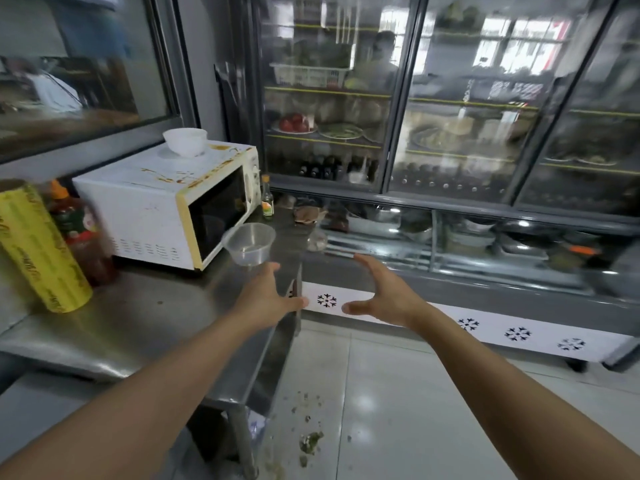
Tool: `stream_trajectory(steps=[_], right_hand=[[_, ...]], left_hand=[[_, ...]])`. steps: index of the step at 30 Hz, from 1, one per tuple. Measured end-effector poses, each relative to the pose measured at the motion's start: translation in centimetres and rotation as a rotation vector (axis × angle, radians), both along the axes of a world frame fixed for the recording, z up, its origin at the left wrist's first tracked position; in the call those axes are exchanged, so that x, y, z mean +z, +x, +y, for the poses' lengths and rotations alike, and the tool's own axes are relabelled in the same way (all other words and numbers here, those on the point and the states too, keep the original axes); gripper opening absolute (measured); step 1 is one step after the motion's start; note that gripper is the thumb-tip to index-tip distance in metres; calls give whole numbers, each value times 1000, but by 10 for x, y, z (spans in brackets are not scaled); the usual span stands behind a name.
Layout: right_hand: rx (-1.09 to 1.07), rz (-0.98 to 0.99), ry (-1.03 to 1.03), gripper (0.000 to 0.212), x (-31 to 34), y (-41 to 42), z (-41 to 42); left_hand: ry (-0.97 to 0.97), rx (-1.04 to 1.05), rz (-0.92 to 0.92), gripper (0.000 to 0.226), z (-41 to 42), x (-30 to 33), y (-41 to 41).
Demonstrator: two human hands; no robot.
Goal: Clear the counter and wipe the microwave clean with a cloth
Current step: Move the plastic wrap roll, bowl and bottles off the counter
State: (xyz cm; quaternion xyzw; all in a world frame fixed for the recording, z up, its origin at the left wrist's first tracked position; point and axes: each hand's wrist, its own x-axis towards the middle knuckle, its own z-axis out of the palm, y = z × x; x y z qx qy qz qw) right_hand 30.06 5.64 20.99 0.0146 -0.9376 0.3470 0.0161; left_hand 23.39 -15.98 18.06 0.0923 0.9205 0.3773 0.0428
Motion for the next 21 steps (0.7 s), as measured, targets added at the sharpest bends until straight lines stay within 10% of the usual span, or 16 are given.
stream_trajectory(steps=[21], right_hand=[[159, -15, -20, 99, -1, -212, 90]], left_hand=[[34, 201, 28, 88, 87, 1, -192]])
